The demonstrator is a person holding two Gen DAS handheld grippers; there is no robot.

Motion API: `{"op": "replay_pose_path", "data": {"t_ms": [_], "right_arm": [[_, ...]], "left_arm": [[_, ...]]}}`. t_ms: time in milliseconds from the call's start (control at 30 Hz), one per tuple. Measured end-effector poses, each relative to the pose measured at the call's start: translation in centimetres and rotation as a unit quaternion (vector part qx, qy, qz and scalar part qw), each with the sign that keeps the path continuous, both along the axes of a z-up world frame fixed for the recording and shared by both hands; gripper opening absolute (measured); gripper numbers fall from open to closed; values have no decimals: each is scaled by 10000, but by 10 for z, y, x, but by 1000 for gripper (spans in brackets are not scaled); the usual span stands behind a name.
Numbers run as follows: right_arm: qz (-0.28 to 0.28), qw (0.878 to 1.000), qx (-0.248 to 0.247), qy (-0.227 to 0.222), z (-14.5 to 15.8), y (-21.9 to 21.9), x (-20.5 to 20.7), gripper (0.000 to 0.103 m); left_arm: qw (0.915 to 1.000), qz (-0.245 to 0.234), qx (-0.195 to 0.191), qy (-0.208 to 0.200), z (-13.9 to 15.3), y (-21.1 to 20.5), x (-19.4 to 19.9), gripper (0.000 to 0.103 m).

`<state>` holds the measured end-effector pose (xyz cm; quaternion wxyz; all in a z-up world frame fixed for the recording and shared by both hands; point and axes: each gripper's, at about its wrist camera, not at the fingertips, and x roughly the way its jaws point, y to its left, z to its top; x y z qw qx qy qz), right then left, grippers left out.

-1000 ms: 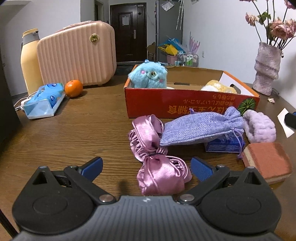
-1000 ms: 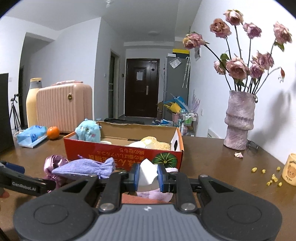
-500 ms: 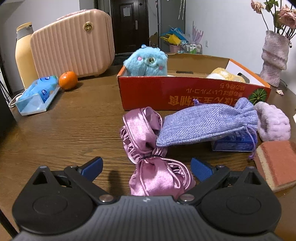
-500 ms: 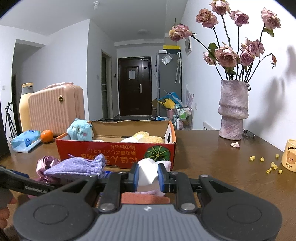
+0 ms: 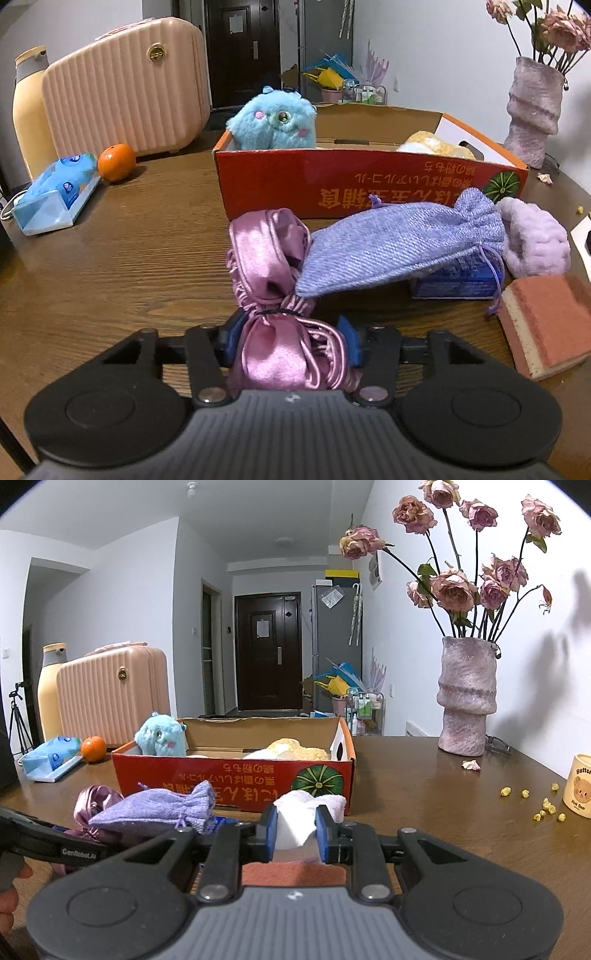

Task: Organize soft objects
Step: 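Grasp the pink satin scrunchie with the left gripper while the right holds the foam, then carry the scrunchie and white foam in both grippers over the cardboard box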

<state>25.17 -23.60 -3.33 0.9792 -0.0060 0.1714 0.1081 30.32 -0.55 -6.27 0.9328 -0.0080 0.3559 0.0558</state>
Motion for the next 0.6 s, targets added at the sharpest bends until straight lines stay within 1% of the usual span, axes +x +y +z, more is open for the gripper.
{"op": "replay_pose_path", "data": {"t_ms": [100,200,433,600], "right_arm": [[-5,10000,19,-23,0,3,-3,21],[-1,10000,37,-36,0,6,-6,21],[17,9999,85,-52,0,12,-12,21],[29,9999,135,-87,0,16,-17,21]], "left_arm": [[10000,34,-48,-54,3,4,-2,42],[9998,47,-1,-206,9,6,-8,39],[9978,11,11,-656,25,11,-31,37],[9950,3,-21,-1002,37,16,-50,37]]}}
